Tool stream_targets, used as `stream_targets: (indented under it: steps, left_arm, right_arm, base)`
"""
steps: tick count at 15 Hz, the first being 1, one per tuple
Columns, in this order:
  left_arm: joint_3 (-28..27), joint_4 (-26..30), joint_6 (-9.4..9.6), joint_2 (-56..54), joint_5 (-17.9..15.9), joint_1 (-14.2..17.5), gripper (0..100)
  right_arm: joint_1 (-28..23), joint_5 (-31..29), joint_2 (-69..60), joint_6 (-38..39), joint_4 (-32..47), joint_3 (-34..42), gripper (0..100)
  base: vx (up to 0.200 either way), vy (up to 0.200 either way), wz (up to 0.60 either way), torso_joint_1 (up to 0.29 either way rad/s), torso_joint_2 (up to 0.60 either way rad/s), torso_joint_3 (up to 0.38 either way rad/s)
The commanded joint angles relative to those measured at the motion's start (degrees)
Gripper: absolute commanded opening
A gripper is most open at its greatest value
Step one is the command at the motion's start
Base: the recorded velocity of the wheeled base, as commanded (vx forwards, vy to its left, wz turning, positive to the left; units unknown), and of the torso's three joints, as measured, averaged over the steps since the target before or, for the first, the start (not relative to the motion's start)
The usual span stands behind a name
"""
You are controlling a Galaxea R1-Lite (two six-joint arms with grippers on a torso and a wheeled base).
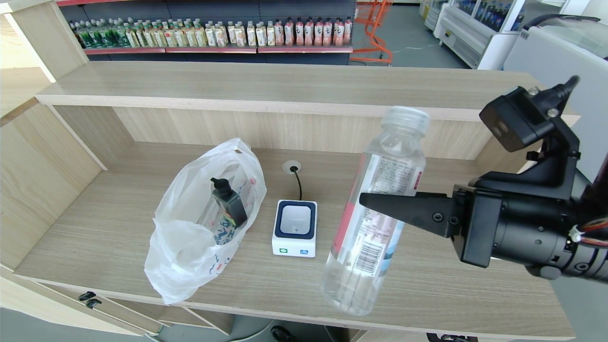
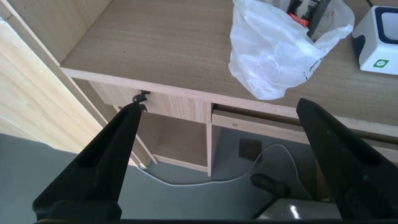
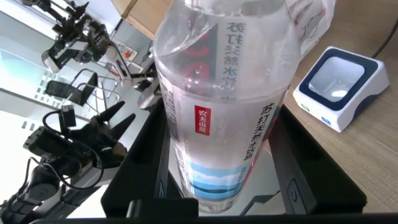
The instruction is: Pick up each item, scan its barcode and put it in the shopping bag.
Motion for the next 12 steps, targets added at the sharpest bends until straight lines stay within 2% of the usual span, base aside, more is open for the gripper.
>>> stream_targets:
  steps: [1,3,5,6,9,12]
  left_arm:
    - [0.0,0.01,-0.01,-0.02,0.03,0.01,100]
    - [0.0,0.01,-0.01,-0.02,0.03,0.01,100]
    - [0.0,0.01,-0.01,-0.02,0.03,0.01,100]
    - [0.0,0.01,-0.01,-0.02,0.03,0.01,100]
    - [0.0,0.01,-0.01,0.06,0.03,0.01,100]
    - [0.0,0.01,-0.01,-0.02,0.03,0.01,100]
  right_arm:
    - [0.02,0.07,-0.09,-0.21,-0.07,0.13,0]
    - [-0.25,-0.01,0.26,-2.76,-0.07,0.21,0]
    - [-2.01,-0.28,1.41,-12.25,-0.51,0.57,0]
    - [-4.29,-0.28,2.72,-19.55,-1.48,0.65,0]
    - [-10.44,0.16,9.67,-33.88,-12.38,0.74,0]
    - [-12.2,0.34,16.08,-38.8,-22.66,-0.49,0]
  base:
    - [0.0,0.0,0.0,0.0,0.0,0.0]
    - [0.0,0.0,0.0,0.0,0.0,0.0]
    - [0.0,0.0,0.0,0.0,0.0,0.0]
    - [0.0,0.0,0.0,0.0,0.0,0.0]
    - [0.0,0.0,0.0,0.0,0.0,0.0]
    - [0.0,0.0,0.0,0.0,0.0,0.0]
